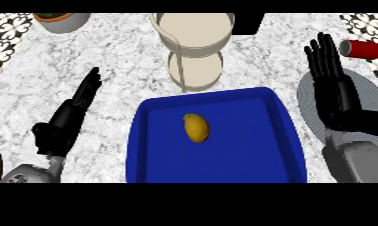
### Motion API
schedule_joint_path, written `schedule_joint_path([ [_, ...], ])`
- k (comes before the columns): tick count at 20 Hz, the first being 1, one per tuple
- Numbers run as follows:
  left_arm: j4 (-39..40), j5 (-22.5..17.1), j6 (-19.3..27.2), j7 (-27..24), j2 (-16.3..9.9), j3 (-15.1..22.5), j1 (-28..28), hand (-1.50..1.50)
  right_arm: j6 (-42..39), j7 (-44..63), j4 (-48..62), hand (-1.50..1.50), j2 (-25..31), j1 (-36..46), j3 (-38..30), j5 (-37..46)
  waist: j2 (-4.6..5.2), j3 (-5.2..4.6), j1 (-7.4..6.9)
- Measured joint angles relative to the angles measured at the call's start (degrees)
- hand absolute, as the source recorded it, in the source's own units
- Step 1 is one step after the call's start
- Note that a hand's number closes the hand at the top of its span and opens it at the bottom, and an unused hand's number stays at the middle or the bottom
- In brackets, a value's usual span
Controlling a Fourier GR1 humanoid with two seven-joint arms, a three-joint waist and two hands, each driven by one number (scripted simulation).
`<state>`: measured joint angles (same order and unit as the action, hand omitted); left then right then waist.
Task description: Pick the lemon from the tray and place it in the tiered basket
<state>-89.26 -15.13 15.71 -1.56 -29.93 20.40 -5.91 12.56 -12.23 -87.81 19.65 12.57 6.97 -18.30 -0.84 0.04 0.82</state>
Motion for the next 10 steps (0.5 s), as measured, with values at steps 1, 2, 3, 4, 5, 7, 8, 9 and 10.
schedule_joint_path([
  [1,0.49,-0.24,-0.43,0.12,0.12,-0.64,-0.47,0.00,-0.49,0.39,-0.49,1.50,-0.41,0.46,0.77,0.18,0.18,0.01,-0.15],
  [2,0.65,-0.30,-0.38,0.26,0.34,-0.83,-0.58,0.00,-1.63,-0.02,-0.87,1.50,-1.46,0.59,2.69,0.38,0.33,0.00,-0.45],
  [3,0.74,-0.84,-0.67,0.73,0.36,-1.22,-0.92,0.00,-2.84,0.11,-1.12,1.50,-2.56,1.63,5.08,0.76,0.49,-0.01,-1.02],
  [4,1.06,-1.34,-0.63,1.29,0.62,-1.58,-1.24,0.00,-4.48,0.67,-1.87,1.50,-3.53,2.71,7.74,0.89,0.60,-0.04,-1.49],
  [5,1.20,-2.00,-0.95,1.77,0.68,-1.89,-1.37,0.00,-6.10,1.15,-2.50,1.50,-4.87,3.86,10.73,1.05,0.69,-0.07,-2.30],
  [7,1.63,-3.15,-1.13,2.80,0.98,-2.30,-1.04,0.00,-7.07,3.01,-2.01,1.50,-3.67,5.65,14.76,4.91,0.57,-0.51,-3.07],
  [8,1.85,-3.79,-1.14,3.23,1.23,-2.53,-0.62,0.00,-4.33,5.27,-0.78,-1.50,-3.57,5.20,15.77,7.67,0.54,-0.57,-2.79],
  [9,2.14,-4.44,-1.26,3.71,1.43,-2.82,-0.46,0.00,-1.45,7.62,0.45,-1.50,-4.80,4.55,16.99,9.62,0.61,-0.53,-2.53],
  [10,2.41,-5.04,-1.35,4.35,1.59,-3.18,-0.64,0.00,1.33,9.66,1.44,-1.50,-6.81,3.89,18.58,11.27,0.67,-0.46,-2.26],
])
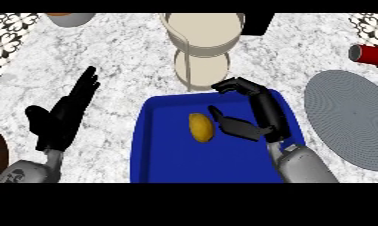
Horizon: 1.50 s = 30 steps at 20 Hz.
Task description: Pick the lemon from the tray and place it in the tiered basket
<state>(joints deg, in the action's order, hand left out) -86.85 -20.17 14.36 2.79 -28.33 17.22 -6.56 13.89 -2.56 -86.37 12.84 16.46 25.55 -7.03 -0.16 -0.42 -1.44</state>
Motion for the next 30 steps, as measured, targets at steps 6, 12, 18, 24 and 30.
schedule_joint_path([
  [6,2.25,-2.99,-3.07,1.84,-0.09,-3.52,-0.92,0.00,10.03,6.56,4.50,-1.50,-8.15,2.58,7.75,12.36,0.12,0.28,0.87],
  [12,0.45,-2.93,-2.90,2.66,-0.10,-3.88,1.18,0.00,4.44,19.81,1.42,-1.50,0.46,11.02,10.83,22.97,-0.41,0.22,1.32],
  [18,-0.07,-3.00,-3.11,3.24,-0.38,-4.26,1.32,0.00,-14.24,34.55,-1.63,-1.50,7.02,19.01,17.50,24.66,-0.64,0.11,1.32],
  [24,-0.42,-2.58,-3.28,3.21,0.40,-4.44,1.79,0.00,-30.23,51.56,-6.17,-1.50,3.60,25.64,19.26,18.30,-0.33,0.25,1.28],
  [30,-0.36,-1.52,-4.67,3.14,1.52,-5.63,2.43,0.00,-31.64,57.98,-5.20,-1.50,-3.27,25.40,19.44,21.70,-0.02,0.36,1.25],
])
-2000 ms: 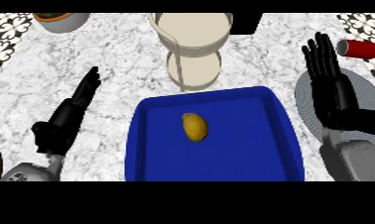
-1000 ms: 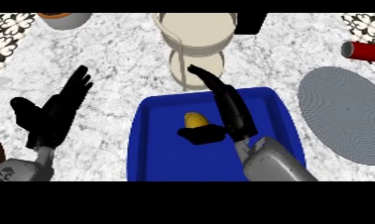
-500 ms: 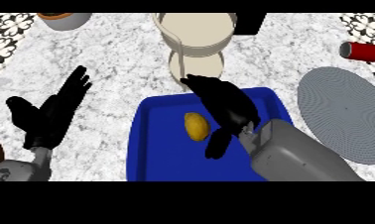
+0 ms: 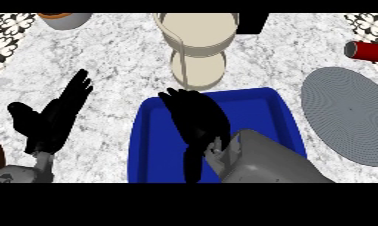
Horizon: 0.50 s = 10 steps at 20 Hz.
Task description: Pick the lemon from the tray and place it in the tiered basket
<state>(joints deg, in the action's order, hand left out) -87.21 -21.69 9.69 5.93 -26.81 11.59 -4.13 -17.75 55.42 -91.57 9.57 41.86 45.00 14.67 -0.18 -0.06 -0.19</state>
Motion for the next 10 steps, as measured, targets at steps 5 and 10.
schedule_joint_path([
  [5,0.14,1.67,-0.38,0.08,1.45,-0.43,-0.06,0.00,0.29,-0.15,3.85,-1.50,-2.50,-3.17,0.99,5.48,0.11,0.03,0.03],
  [10,-1.01,2.74,-0.66,1.96,2.03,-1.72,-0.16,0.00,1.08,-2.66,9.09,-1.50,-4.32,-6.43,1.13,11.02,0.16,0.05,-0.06],
])
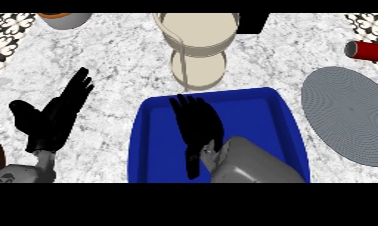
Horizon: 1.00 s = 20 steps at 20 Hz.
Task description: Pick the lemon from the tray and place it in the tiered basket
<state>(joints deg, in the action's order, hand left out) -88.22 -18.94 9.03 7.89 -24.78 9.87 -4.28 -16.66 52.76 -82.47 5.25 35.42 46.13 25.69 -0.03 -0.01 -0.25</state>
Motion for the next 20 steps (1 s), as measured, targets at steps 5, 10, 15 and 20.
schedule_joint_path([
  [5,-0.33,1.33,-1.28,1.12,1.16,-1.52,-0.16,0.00,1.25,-3.38,3.60,-1.50,-1.39,-3.21,-0.30,6.90,0.01,0.01,0.05],
  [10,-0.39,1.64,-4.01,0.91,1.43,-3.86,0.60,0.00,3.85,-8.75,8.27,-1.50,-1.87,-4.67,-2.01,13.25,0.02,0.01,0.02],
  [15,-2.39,2.88,-5.00,2.16,2.34,-5.71,1.75,0.00,2.65,-11.92,8.86,-1.50,-2.23,-6.19,-4.57,17.28,-0.07,0.02,0.00],
  [20,-0.42,4.61,-5.04,1.10,4.42,-5.53,1.12,0.00,-2.17,-12.88,10.35,1.50,-2.97,-6.65,-6.18,16.29,-0.34,-0.01,0.08],
])
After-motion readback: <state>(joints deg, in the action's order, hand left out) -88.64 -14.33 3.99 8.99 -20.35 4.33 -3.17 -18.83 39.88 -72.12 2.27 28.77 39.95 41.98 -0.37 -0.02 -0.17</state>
